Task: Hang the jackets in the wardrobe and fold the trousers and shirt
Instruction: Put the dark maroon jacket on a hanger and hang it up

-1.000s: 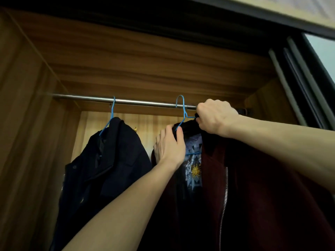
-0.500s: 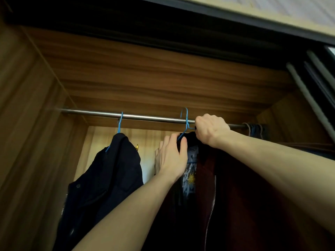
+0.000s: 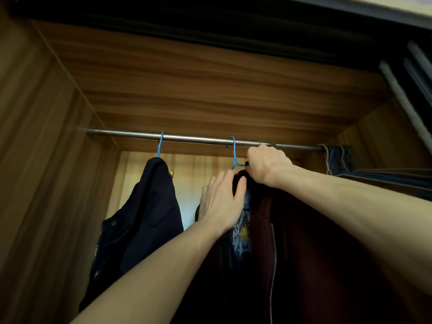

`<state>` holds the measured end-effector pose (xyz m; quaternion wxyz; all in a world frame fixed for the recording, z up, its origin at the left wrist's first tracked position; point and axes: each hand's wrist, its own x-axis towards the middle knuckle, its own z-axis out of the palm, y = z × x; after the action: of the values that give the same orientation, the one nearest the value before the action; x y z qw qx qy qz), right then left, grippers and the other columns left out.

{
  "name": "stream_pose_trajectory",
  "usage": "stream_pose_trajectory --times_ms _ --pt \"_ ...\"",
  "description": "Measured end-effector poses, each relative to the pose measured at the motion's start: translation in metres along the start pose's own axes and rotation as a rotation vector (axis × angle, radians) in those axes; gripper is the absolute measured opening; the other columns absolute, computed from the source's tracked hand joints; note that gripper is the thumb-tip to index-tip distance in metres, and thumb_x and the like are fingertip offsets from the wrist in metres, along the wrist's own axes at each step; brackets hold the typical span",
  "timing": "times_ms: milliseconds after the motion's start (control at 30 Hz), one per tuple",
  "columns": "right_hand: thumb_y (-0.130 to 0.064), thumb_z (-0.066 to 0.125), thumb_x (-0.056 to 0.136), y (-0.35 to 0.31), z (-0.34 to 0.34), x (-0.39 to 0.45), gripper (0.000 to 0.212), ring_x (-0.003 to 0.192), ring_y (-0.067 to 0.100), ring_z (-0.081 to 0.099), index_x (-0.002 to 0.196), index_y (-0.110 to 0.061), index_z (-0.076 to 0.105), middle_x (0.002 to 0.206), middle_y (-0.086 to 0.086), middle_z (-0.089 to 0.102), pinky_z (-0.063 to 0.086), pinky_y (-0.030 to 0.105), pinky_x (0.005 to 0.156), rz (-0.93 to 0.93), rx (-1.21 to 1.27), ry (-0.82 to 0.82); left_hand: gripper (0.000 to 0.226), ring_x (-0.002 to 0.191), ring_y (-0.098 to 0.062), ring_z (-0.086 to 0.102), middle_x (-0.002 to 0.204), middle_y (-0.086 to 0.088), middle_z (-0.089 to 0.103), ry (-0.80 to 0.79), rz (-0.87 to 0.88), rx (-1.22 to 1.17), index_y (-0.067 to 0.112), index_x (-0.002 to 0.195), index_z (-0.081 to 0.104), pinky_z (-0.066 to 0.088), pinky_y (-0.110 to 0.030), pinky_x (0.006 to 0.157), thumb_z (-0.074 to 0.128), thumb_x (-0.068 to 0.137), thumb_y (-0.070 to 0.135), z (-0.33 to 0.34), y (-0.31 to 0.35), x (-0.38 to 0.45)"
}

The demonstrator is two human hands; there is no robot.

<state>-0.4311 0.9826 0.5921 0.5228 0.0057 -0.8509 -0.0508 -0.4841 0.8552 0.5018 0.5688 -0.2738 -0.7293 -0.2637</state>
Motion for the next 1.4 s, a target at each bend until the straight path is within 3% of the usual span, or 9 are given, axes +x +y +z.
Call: stream_pose_trajectory --times_ms 167,300,433,533,667,867,1033,1200,1400 --pt "-0.026 0.061 0.099 -0.015 0.000 -0.004 0.016 0.114 0.034 0.066 0.112 -0.017 0.059 0.122 0.009 0.065 0.040 0.037 0.077 0.050 0.004 -0.068 0.038 0.119 -0.017 0.053 0.125 0.008 0.061 0.023 -0.035 0.018 0.029 0.132 0.056 0.040 -0.037 0.100 0.034 0.109 0.049 -0.014 -0.010 -0.006" --pt "-0.030 0.063 0.099 -0.019 -0.008 -0.010 0.016 0.112 0.032 0.066 0.099 -0.019 0.051 0.117 0.007 0.066 0.040 0.037 0.077 0.072 0.025 -0.095 0.038 0.122 -0.015 0.052 0.127 0.010 0.061 0.017 -0.050 0.015 0.030 0.135 0.056 0.041 -0.040 0.105 0.036 0.109 0.048 -0.023 -0.014 -0.019" --pt "-0.036 0.059 0.101 -0.022 -0.018 -0.023 0.019 0.096 0.029 0.063 0.099 -0.017 0.055 0.100 0.004 0.059 0.040 0.037 0.074 0.010 -0.011 -0.085 0.040 0.126 -0.013 0.052 0.132 0.011 0.060 0.017 -0.070 -0.035 0.028 0.138 0.057 0.043 -0.043 0.108 0.037 0.109 0.048 -0.031 -0.008 -0.034" --pt "-0.036 0.055 0.103 -0.021 -0.021 -0.043 0.021 0.110 0.032 0.065 0.107 -0.017 0.058 0.117 0.008 0.064 0.040 0.038 0.074 -0.038 -0.064 -0.059 0.040 0.127 -0.012 0.052 0.134 0.013 0.060 0.012 -0.109 -0.024 0.029 0.136 0.057 0.043 -0.041 0.107 0.036 0.109 0.049 -0.039 -0.002 -0.046" --pt "-0.044 0.052 0.104 -0.015 -0.019 -0.086 0.047 0.127 0.032 0.053 0.137 -0.011 0.053 0.136 0.012 0.055 0.044 0.043 0.100 -0.086 -0.104 -0.001 0.039 0.127 -0.005 0.048 0.135 0.018 0.058 0.007 -0.172 -0.021 0.033 0.137 0.055 0.040 -0.032 0.102 0.036 0.108 0.051 -0.050 0.008 -0.076" --pt "-0.048 0.041 0.106 -0.011 -0.005 -0.184 0.065 0.152 0.035 0.033 0.156 -0.006 0.038 0.158 0.015 0.045 0.022 0.050 0.126 -0.134 -0.114 0.133 0.045 0.123 -0.002 0.048 0.134 0.017 0.058 0.036 -0.147 0.016 0.030 0.141 0.054 0.034 -0.020 0.095 0.036 0.106 0.050 -0.072 0.030 -0.143" --pt "-0.045 0.043 0.109 -0.007 0.011 -0.294 0.063 0.155 0.033 0.032 0.159 -0.006 0.040 0.162 0.016 0.042 0.027 0.052 0.126 -0.070 0.021 0.221 0.051 0.135 0.001 0.044 0.145 0.020 0.052 -0.017 -0.139 -0.018 0.032 0.148 0.048 0.040 -0.026 0.109 0.029 0.106 0.053 -0.090 0.052 -0.219" --pt "-0.050 0.042 0.106 -0.015 0.007 -0.397 0.066 0.157 0.027 0.028 0.159 -0.009 0.040 0.165 0.011 0.040 0.024 0.048 0.128 0.054 0.115 0.163 0.053 0.145 0.002 0.036 0.157 0.019 0.042 -0.135 -0.155 -0.127 0.032 0.155 0.041 0.028 -0.023 0.119 0.031 0.107 0.052 -0.112 0.064 -0.305" --pt "-0.051 0.045 0.106 -0.025 -0.027 -0.501 0.066 0.159 0.020 0.023 0.160 -0.013 0.039 0.167 0.005 0.037 0.020 0.045 0.129 0.160 0.123 0.097 0.054 0.150 -0.006 0.036 0.163 0.011 0.040 -0.262 -0.075 -0.186 0.023 0.158 0.041 0.027 -0.027 0.123 0.037 0.108 0.044 -0.146 0.073 -0.396"
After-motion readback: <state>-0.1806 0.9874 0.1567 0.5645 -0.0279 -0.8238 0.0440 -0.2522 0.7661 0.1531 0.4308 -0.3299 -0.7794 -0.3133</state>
